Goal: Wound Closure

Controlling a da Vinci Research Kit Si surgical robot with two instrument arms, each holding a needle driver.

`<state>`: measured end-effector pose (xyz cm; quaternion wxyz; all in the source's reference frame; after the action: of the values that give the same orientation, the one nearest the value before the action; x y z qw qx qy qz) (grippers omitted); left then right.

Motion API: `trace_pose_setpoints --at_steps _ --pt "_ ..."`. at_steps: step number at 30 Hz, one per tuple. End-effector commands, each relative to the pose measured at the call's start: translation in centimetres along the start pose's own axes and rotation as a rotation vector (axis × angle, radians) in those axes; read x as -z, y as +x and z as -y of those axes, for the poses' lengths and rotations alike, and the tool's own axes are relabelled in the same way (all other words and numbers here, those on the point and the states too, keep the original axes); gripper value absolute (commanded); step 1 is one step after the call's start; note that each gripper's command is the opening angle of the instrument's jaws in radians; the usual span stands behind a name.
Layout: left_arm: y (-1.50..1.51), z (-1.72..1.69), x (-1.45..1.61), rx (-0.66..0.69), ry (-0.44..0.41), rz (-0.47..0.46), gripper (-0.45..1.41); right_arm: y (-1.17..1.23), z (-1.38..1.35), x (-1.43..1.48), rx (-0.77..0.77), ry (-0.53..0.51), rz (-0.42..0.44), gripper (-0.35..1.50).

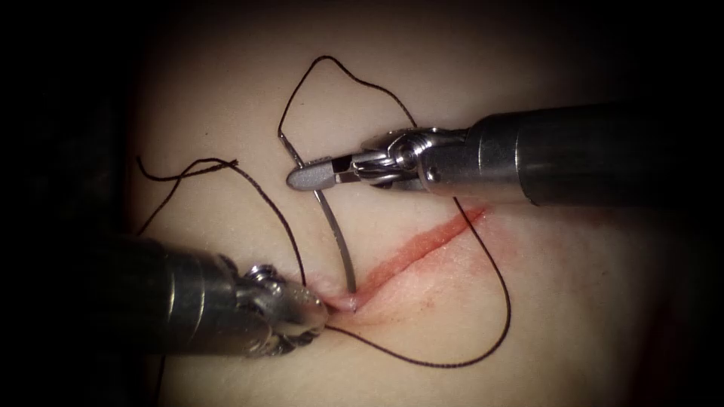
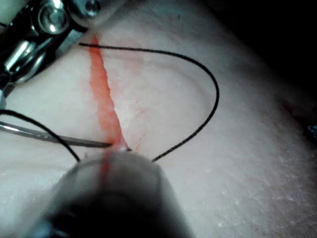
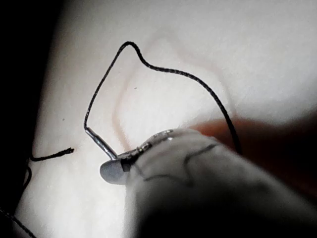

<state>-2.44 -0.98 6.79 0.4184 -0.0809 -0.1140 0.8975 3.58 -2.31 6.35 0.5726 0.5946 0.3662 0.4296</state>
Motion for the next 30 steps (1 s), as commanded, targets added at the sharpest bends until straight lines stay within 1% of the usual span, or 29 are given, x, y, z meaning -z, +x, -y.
trace_pose_setpoints --at_steps 1,4,8,12,14,17,19,24,25,30 --pt "0.01 -0.04 -0.06 0.000 -0.001 0.000 -0.40 0.05 0.01 -0.08 0.000 0.005 -0.005 -0.35" --pt "0.01 -0.04 -0.06 0.000 -0.001 0.001 -0.40 0.06 0.04 -0.06 0.032 0.011 -0.016 -0.35" --pt "0.01 -0.04 -0.05 0.000 -0.002 0.001 -0.40 0.10 0.06 -0.05 0.146 0.061 -0.052 -0.35" --pt "0.02 -0.03 -0.04 0.000 0.000 0.001 -0.37 0.20 0.08 -0.03 0.251 0.080 -0.101 -0.35" --pt "0.03 -0.03 -0.03 0.000 -0.001 0.002 -0.30 0.28 0.09 0.00 0.269 0.084 -0.121 -0.35" --pt "0.04 -0.02 -0.02 0.006 0.001 0.002 -0.15 0.38 0.11 0.04 0.290 0.081 -0.145 -0.35" --pt "0.05 -0.02 -0.02 0.000 0.000 0.003 -0.05 0.45 0.12 0.07 0.309 0.101 -0.171 -0.35" --pt "0.06 -0.03 -0.01 -0.052 -0.001 0.004 0.27 0.58 0.13 0.12 0.329 0.100 -0.208 -0.35" --pt "0.06 -0.03 -0.01 -0.087 -0.001 0.004 0.36 0.61 0.14 0.12 0.332 0.098 -0.216 -0.35" --pt "0.09 -0.03 0.07 -0.157 -0.012 0.009 0.42 0.85 0.20 0.21 0.379 0.088 -0.262 -0.35"
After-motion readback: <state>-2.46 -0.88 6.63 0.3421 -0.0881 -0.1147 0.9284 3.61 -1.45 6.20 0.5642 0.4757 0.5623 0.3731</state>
